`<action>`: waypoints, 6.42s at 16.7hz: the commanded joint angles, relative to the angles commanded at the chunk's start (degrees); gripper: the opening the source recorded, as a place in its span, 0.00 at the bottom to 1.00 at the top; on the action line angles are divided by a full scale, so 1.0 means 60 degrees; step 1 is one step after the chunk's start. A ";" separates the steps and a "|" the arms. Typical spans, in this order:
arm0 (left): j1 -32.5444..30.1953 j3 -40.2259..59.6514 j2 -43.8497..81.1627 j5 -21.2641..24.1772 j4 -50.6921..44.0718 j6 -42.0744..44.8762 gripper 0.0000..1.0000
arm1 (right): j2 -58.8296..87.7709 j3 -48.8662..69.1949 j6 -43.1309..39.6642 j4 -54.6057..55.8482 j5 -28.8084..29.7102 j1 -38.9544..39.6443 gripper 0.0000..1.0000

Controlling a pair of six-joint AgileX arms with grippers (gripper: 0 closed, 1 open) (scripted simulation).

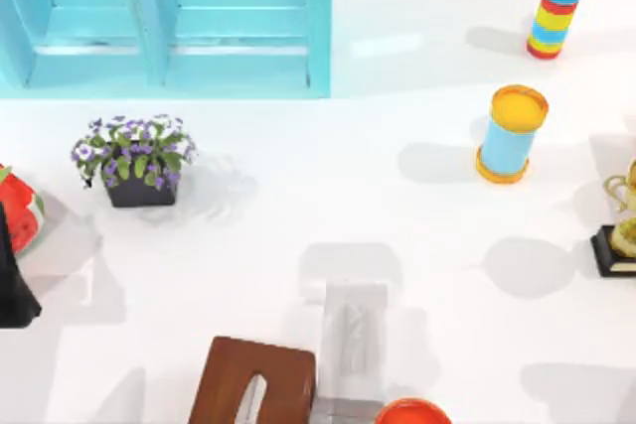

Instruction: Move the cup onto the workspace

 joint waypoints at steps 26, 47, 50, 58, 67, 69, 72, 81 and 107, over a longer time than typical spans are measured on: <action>0.0000 0.0000 0.0000 0.0000 0.0000 0.0000 1.00 | 0.5384 0.0606 -0.1973 0.0161 -0.0116 -0.1951 1.00; 0.0000 0.0000 0.0000 0.0000 0.0000 0.0000 1.00 | 0.5415 0.0504 -0.1988 0.0282 -0.0104 -0.1973 0.00; 0.0000 0.0000 0.0000 0.0000 0.0000 0.0000 1.00 | 0.5415 0.0504 -0.1988 0.0282 -0.0104 -0.1973 0.00; 0.0000 0.0000 0.0000 0.0000 0.0000 0.0000 1.00 | 0.4638 0.0951 -0.1037 -0.0846 -0.0099 -0.1013 0.00; 0.0000 0.0000 0.0000 0.0000 0.0000 0.0000 1.00 | 0.2498 0.1828 0.1408 -0.3931 -0.0087 0.1465 0.00; 0.0000 0.0000 0.0000 0.0000 0.0000 0.0000 1.00 | 0.2540 0.1794 0.1411 -0.3913 -0.0104 0.1425 0.00; 0.0000 0.0000 0.0000 0.0000 0.0000 0.0000 1.00 | 0.2578 0.2116 0.1723 -0.3947 -0.0158 0.1698 0.00; 0.0000 0.0000 0.0000 0.0000 0.0000 0.0000 1.00 | 0.5172 0.7822 0.6594 -0.4836 -0.0663 0.5555 0.00; 0.0000 0.0000 0.0000 0.0000 0.0000 0.0000 1.00 | 1.1147 1.0030 1.0009 -0.2774 -0.0132 0.9795 0.00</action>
